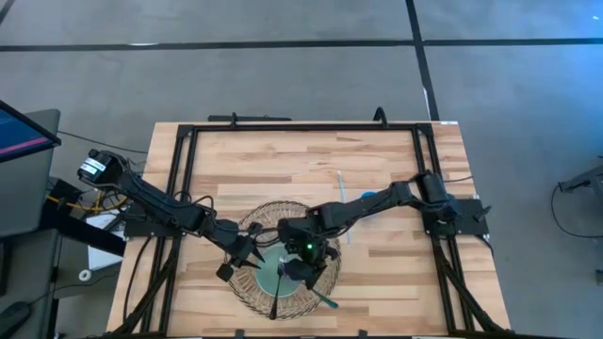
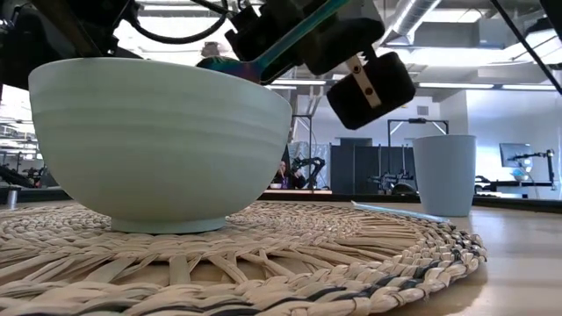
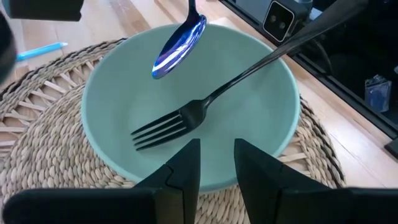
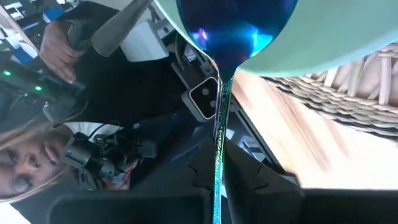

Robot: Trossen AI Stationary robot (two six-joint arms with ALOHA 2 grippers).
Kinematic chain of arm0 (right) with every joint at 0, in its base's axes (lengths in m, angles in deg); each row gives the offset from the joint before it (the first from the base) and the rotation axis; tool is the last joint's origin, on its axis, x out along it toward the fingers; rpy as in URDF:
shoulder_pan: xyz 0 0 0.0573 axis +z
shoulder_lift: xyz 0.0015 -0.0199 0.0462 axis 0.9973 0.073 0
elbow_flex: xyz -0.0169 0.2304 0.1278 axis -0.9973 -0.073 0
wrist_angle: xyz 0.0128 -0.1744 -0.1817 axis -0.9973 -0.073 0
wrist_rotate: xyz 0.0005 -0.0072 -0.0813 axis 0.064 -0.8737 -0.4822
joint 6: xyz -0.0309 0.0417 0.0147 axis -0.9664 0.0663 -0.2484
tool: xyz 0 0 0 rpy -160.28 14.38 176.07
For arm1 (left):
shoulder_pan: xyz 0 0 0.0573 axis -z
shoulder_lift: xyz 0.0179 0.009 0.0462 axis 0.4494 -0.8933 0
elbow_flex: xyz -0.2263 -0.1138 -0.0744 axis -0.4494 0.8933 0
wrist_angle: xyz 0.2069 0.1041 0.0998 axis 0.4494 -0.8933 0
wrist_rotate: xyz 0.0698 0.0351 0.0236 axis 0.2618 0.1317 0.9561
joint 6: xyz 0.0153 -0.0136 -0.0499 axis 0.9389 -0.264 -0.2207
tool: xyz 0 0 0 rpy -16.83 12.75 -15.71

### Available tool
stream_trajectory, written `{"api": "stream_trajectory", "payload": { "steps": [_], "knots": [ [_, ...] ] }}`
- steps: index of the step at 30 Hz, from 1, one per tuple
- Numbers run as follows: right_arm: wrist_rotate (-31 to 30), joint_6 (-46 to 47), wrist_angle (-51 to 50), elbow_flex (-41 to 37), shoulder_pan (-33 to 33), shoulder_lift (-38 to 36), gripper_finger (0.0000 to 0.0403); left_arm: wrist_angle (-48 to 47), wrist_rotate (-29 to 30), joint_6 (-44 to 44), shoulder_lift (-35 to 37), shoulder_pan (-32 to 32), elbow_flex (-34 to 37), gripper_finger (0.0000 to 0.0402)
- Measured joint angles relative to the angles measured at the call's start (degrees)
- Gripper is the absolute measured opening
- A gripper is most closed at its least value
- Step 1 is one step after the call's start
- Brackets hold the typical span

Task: Pick & Place Utensil
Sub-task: Put the blue spoon into the green bowl to the left of the black fork

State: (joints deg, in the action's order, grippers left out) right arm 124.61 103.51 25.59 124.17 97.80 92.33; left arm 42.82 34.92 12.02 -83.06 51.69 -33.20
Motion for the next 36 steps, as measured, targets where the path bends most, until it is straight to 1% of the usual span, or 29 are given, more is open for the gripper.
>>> {"api": "stream_trajectory", "payload": {
  "steps": [7, 12, 13, 17, 20, 25, 36],
  "knots": [
    [-0.07, 0.85, 0.23, 0.00, -0.55, 0.01, 0.0010, -0.02, 0.02, 0.00, 0.00, -0.02, 0.00, 0.0099],
    [0.07, 3.66, 4.25, -0.15, -0.98, 1.86, 0.0011, 0.11, 0.57, -0.03, 0.00, -0.02, -0.02, 0.0099],
    [0.74, 3.90, 6.27, 0.05, -1.07, 2.49, 0.0011, 0.15, 0.67, -0.04, 0.00, -0.02, -0.02, 0.0099],
    [3.13, 6.20, 7.28, -0.03, -1.27, 3.67, 0.0011, 0.15, 0.65, -0.83, -0.07, -0.01, -0.02, 0.0099],
    [3.96, 6.19, 7.04, -0.09, -1.59, 3.75, 0.0011, 0.20, 0.62, -1.31, -0.40, 0.04, -0.02, 0.0099],
    [3.42, 5.54, 7.13, -0.09, -2.17, 3.72, 0.0013, 0.19, 0.63, -1.55, -0.87, 0.02, -0.07, 0.0099],
    [2.93, 5.36, 7.34, -0.07, -3.24, 3.69, 0.0036, 0.20, 0.65, -2.63, -0.87, -0.02, -0.07, 0.0099]
  ]
}}
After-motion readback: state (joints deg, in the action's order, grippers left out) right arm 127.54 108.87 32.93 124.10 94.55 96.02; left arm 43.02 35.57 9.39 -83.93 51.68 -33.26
